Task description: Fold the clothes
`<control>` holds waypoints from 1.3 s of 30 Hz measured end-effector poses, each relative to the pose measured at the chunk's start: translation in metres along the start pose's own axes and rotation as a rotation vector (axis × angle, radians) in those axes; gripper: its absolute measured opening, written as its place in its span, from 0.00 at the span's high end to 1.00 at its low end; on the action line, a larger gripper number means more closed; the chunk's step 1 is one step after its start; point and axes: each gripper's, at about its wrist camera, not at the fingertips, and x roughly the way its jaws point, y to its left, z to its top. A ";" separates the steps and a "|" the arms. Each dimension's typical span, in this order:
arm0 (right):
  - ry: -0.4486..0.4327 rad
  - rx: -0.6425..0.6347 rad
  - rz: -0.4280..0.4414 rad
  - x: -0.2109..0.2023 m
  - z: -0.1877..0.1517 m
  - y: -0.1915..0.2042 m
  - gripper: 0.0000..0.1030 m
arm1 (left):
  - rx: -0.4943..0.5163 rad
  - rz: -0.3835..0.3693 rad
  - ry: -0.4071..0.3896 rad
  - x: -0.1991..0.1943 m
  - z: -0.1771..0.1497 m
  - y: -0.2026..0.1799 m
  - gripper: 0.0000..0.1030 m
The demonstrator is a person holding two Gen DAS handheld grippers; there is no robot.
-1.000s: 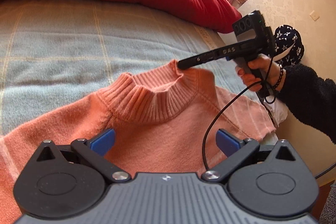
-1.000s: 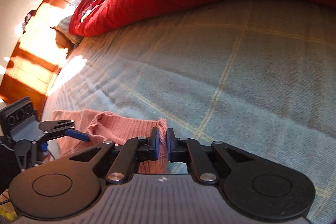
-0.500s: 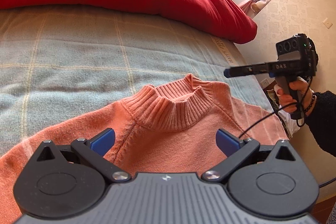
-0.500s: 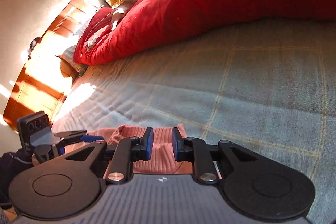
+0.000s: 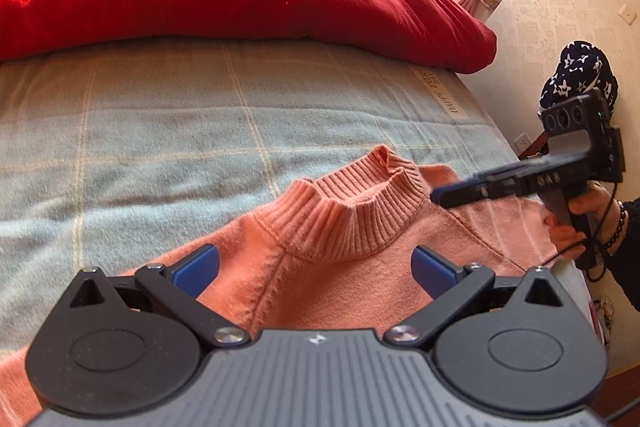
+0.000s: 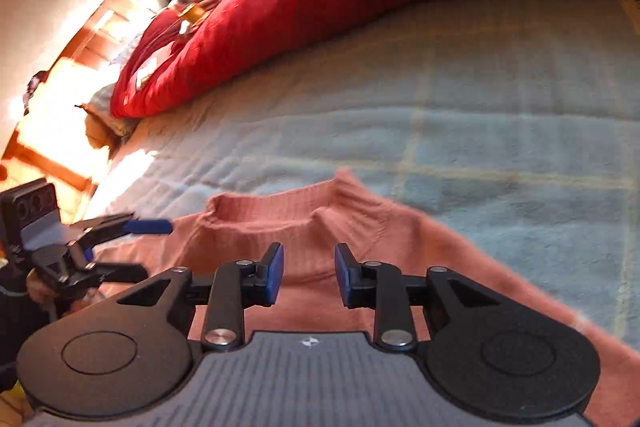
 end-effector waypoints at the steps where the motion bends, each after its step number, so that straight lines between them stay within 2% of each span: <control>1: 0.022 -0.016 0.023 0.005 -0.005 0.008 0.62 | 0.013 0.005 -0.004 -0.001 0.003 0.001 0.04; 3: 0.066 -0.048 0.068 0.015 -0.015 0.023 0.61 | 0.047 -0.003 0.014 0.001 0.013 0.010 0.12; 5: 0.104 -0.072 0.111 0.024 -0.025 0.036 0.61 | 0.089 0.017 0.046 0.007 0.023 0.021 0.32; 11: 0.110 -0.050 0.161 0.031 -0.031 0.041 0.57 | 0.244 0.098 0.165 0.027 0.028 0.039 0.35; 15: 0.126 -0.033 0.174 0.035 -0.028 0.036 0.54 | 0.306 0.040 0.248 0.037 0.017 0.036 0.38; 22: 0.144 -0.009 0.201 0.043 -0.025 0.027 0.52 | 0.132 -0.197 0.392 0.049 0.041 0.074 0.38; 24: 0.144 0.003 0.215 0.045 -0.025 0.026 0.50 | 0.081 -0.265 0.432 0.052 0.048 0.084 0.35; 27: 0.138 0.023 0.229 0.049 -0.025 0.024 0.49 | 0.028 -0.326 0.498 0.073 0.055 0.097 0.32; 30: 0.129 0.034 0.236 0.053 -0.025 0.026 0.48 | -0.051 -0.411 0.530 0.092 0.065 0.105 0.27; 32: 0.125 0.037 0.241 0.057 -0.024 0.027 0.47 | -0.092 -0.469 0.566 0.104 0.069 0.104 0.15; 35: 0.123 0.042 0.250 0.059 -0.023 0.028 0.47 | -0.079 -0.504 0.607 0.106 0.066 0.099 0.14; 39: 0.130 0.048 0.264 0.056 -0.024 0.024 0.47 | -0.176 -0.531 0.659 0.093 0.048 0.123 0.21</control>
